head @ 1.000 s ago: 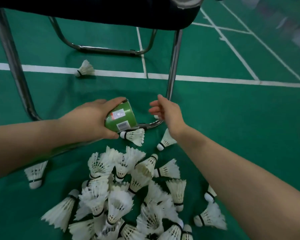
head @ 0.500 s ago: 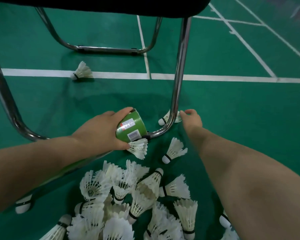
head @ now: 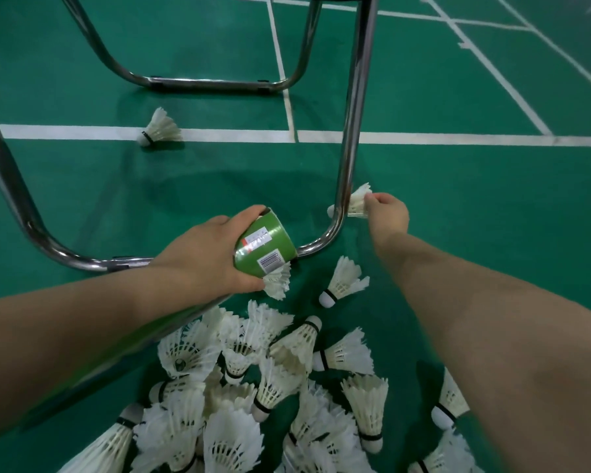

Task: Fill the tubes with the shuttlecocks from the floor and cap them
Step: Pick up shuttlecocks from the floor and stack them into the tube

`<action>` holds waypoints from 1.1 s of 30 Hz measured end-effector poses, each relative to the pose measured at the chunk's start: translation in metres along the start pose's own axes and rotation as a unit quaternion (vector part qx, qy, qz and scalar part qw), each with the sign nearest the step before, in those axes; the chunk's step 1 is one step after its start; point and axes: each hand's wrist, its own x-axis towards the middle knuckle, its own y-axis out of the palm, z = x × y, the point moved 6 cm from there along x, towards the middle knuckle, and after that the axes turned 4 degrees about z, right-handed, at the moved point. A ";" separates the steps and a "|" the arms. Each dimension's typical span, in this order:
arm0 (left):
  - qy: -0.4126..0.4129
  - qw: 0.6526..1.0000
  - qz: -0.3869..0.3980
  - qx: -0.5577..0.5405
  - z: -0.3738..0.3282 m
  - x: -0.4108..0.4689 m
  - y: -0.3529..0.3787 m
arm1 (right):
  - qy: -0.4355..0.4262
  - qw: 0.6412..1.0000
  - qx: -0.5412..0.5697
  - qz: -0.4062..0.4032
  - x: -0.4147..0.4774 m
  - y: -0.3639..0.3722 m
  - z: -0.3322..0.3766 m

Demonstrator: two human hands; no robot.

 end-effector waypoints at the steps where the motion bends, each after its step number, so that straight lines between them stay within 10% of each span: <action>1: -0.002 1.000 0.005 0.002 -0.003 -0.001 0.001 | -0.011 1.000 -0.005 -0.009 -0.005 -0.005 0.001; 7: 0.018 1.000 0.025 -0.007 -0.025 -0.021 0.006 | -0.064 0.996 0.011 -0.067 -0.037 -0.050 0.021; 19: 0.019 0.999 -0.045 -0.006 -0.058 -0.088 -0.032 | -0.168 0.961 -0.002 0.221 -0.182 -0.056 0.097; 33: 0.015 0.998 -0.056 -0.033 -0.073 -0.103 -0.023 | -0.172 0.951 -0.003 0.258 -0.202 -0.042 0.096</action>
